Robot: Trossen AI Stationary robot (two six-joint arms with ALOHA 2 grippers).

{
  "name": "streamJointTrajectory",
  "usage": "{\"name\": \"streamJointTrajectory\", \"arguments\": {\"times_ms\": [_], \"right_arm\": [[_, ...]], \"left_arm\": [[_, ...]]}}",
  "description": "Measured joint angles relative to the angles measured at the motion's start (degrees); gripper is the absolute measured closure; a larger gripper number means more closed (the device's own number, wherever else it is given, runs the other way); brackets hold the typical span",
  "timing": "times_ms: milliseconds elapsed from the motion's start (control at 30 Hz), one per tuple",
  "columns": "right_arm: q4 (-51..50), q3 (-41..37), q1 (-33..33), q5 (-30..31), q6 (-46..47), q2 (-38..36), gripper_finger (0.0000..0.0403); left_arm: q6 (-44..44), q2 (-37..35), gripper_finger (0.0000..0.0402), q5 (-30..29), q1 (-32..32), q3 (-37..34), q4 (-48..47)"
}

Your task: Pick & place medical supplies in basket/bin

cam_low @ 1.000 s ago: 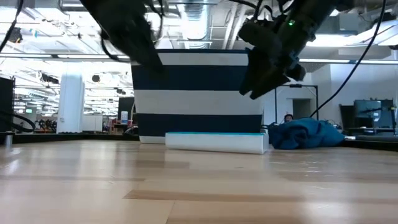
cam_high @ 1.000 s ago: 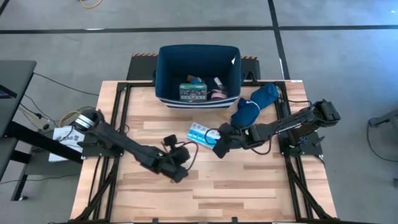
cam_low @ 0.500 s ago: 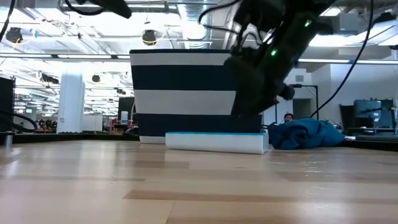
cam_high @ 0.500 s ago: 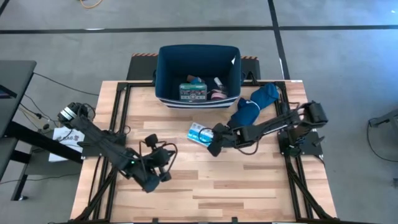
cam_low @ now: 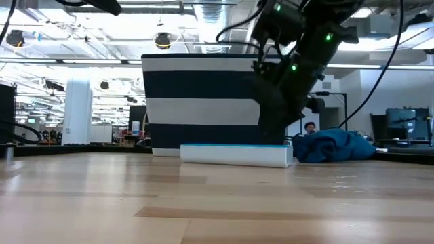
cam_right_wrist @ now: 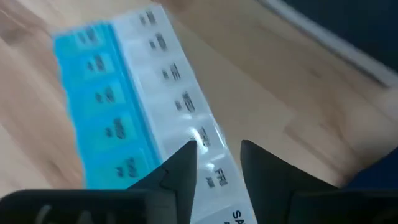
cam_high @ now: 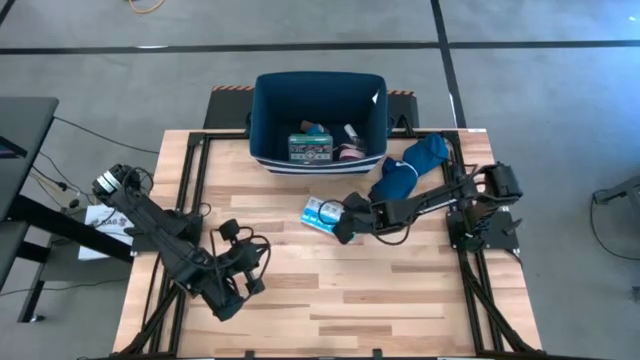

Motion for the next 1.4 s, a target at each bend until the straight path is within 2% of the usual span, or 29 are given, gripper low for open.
{"name": "streamJointTrajectory", "arguments": {"times_ms": [200,400,667,833,1000,1233,1400], "right_arm": [[0.5,0.2,-0.9,0.9,1.6,3.7,0.0315],[1.6,0.1,-2.0,1.2,1.2,3.7,0.0334],[2.7,0.1,-1.5,-4.4,2.1,3.2,0.0344],[4.3,0.1,1.1,-5.6,5.3,3.2,0.0353],[8.6,0.0,4.2,-10.1,5.7,3.3,0.0365],[6.9,1.1,6.4,-4.6,2.5,-1.4,0.0378],[2.3,1.1,6.4,-4.4,1.6,-4.4,0.0381]], "left_arm": [[-1.3,0.0,0.0401,-0.1,-1.4,0.0,0.0],[-1.5,0.0,0.0401,-0.4,-1.5,0.0,0.0],[-1.8,0.0,0.0401,-0.7,-1.5,0.0,-0.9],[-1.9,0.0,0.0401,-0.7,-1.5,0.0,-0.9],[-1.9,0.0,0.0401,-0.7,-1.5,0.0,-0.9],[-1.9,0.1,0.0401,-0.8,-1.5,0.0,-0.9],[-2.0,0.1,0.0401,-0.8,-1.5,0.0,-0.9]]}}
